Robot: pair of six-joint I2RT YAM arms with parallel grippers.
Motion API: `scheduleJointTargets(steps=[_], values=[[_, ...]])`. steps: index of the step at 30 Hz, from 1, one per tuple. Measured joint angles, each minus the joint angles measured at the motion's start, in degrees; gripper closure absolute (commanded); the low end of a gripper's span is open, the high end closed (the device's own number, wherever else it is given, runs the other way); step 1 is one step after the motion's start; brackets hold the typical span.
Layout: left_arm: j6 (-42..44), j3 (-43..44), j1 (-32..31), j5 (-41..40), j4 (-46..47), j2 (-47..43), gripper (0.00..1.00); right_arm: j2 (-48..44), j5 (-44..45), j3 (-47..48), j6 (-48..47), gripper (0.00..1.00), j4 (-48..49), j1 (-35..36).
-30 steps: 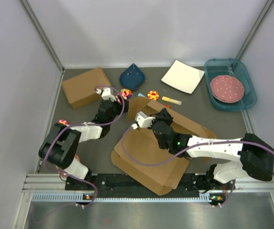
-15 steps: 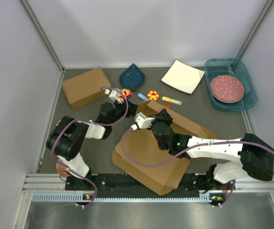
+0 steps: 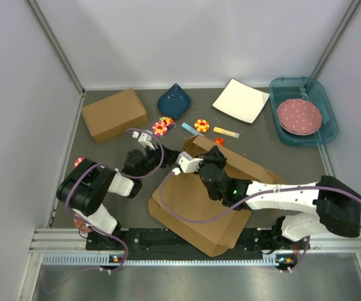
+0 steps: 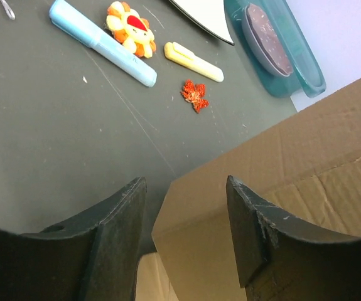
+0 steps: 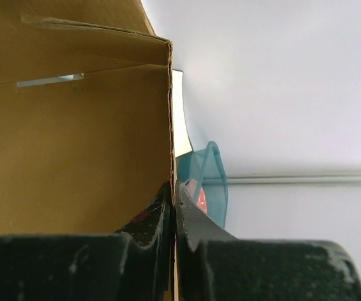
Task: Fold the paper box
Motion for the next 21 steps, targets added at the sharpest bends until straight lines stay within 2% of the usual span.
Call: scheduleJointTargets(steps=[13,21], values=[[-0.2,-6.5,-2.5,-0.5,8.0,1.6,0.39,0.0,1.6,-2.2,-0.2,1.0,-0.6,3.3],[-0.1,-10.0,-3.2,-0.6,8.0,4.2,0.37,0.0,4.8,-5.9,-4.3,1.0,5.4,6.1]])
